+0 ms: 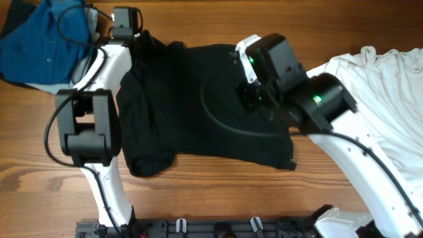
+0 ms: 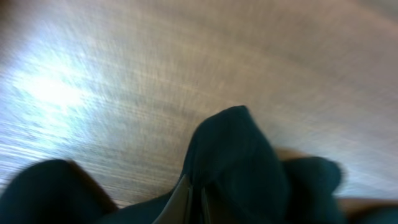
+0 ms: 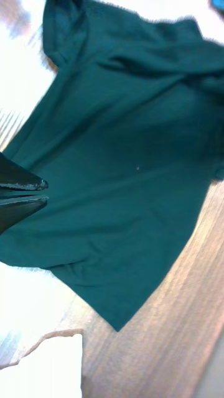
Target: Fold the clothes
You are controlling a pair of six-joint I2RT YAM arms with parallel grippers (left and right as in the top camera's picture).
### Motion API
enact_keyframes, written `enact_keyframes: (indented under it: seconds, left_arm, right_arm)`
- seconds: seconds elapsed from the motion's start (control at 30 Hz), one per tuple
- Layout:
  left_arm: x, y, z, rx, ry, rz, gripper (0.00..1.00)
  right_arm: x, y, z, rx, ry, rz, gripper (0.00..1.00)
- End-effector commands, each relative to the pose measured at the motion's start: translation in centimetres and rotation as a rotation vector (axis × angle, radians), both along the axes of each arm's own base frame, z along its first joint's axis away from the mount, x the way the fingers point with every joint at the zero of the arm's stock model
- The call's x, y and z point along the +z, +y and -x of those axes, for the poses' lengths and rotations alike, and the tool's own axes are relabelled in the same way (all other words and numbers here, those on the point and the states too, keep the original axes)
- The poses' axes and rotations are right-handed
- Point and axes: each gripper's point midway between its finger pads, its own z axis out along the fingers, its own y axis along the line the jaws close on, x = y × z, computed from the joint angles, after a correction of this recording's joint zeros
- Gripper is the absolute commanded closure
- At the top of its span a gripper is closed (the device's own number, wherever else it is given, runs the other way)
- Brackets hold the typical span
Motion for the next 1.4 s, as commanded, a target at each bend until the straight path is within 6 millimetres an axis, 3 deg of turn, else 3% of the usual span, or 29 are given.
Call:
enact_keyframes:
  seconds: [0.0,0.2,0.3,0.63,0.77,1.13,1.23,1.37]
  left_arm:
    - [6.8,0.1,-1.0,0.019,-0.137,-0.019,0.96]
    - [9.9,-1.0,-0.5,-0.007,-0.184,-0.023,0.96]
    - [10.6,-2.0,0.0,-0.042,-0.185,-0.030,0.96]
    - [8.2,-5.5,3.6,-0.111,-0.023,-0.036,0.96]
    - [7.7,-6.0,6.3,-0.077,0.080,-0.009,0.96]
    - [9.4,-7.2,16.3,-0.070,0.385,0.145,0.96]
    - [9.1,-7.5,19.5,-0.052,0.513,0.189,0.96]
    - [8.7,-7.5,21.9,-0.047,0.615,0.191,0.96]
  right_arm:
    - [-2.6,-0.5,-1.8,-0.087,0.078,-0.006,0.96]
    - [-6.9,-2.1,-4.1,-0.177,0.184,0.027,0.96]
    - [-8.4,-3.4,-5.1,-0.247,0.228,0.021,0.96]
    - [-9.4,-8.5,-7.1,-0.431,0.288,-0.063,0.96]
    - [-9.6,-9.7,-7.1,-0.455,0.309,-0.078,0.96]
    - [-9.6,-9.4,-6.8,-0.428,0.337,-0.103,0.96]
    - [-9.7,-9.5,-6.6,-0.429,0.342,-0.101,0.96]
    - [-9.7,-9.5,-6.5,-0.429,0.347,-0.098,0.96]
